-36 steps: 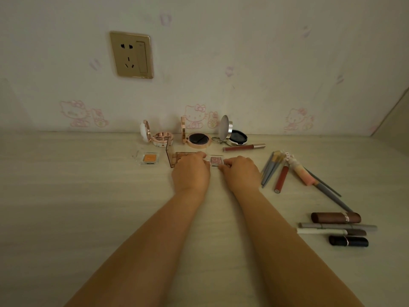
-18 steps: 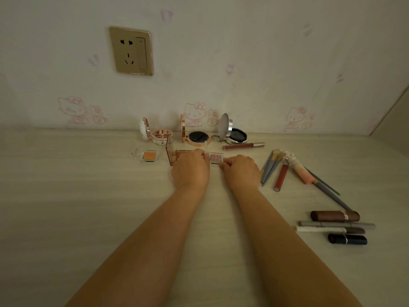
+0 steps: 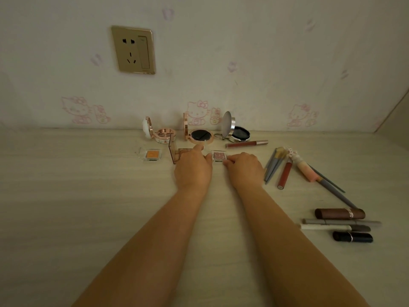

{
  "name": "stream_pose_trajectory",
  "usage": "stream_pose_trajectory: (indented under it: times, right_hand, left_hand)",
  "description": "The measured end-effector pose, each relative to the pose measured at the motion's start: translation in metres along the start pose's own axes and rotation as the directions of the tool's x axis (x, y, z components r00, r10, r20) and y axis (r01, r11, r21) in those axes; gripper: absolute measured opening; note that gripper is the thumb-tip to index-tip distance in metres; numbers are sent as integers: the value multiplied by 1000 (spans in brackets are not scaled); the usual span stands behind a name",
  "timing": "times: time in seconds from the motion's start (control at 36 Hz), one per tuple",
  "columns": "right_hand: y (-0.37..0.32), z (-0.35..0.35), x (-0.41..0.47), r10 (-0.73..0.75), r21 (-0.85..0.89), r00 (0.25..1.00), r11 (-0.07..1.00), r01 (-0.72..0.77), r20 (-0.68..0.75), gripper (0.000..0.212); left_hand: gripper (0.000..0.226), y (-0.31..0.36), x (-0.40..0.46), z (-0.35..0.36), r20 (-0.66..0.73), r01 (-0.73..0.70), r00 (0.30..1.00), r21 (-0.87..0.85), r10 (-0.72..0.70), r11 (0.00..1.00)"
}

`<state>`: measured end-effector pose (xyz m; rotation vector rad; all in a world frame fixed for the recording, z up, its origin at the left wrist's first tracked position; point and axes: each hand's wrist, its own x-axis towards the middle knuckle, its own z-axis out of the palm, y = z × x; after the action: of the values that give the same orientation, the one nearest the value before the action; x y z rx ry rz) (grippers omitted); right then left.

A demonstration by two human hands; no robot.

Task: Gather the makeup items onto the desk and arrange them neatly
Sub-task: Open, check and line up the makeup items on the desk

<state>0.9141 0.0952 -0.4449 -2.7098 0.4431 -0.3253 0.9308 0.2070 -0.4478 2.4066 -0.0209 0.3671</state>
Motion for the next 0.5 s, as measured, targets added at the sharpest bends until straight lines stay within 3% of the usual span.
stream_pose_trajectory:
  times: [0.22, 0.36, 0.5]
  right_hand:
    - [3, -3, -4, -53, -16, 998, 999, 52, -34, 32]
    - [21, -16, 5, -61, -19, 988, 998, 59, -142, 29]
    - [45, -35, 24, -59, -154, 990, 987, 39, -128, 27]
  left_hand:
    - [30, 2, -10, -7, -81, -79, 994, -90, 71, 993]
    - [20, 16, -7, -9, -146, -305, 941, 36, 307, 952]
    - [22, 43, 19, 11, 12, -483, 868, 253, 496, 838]
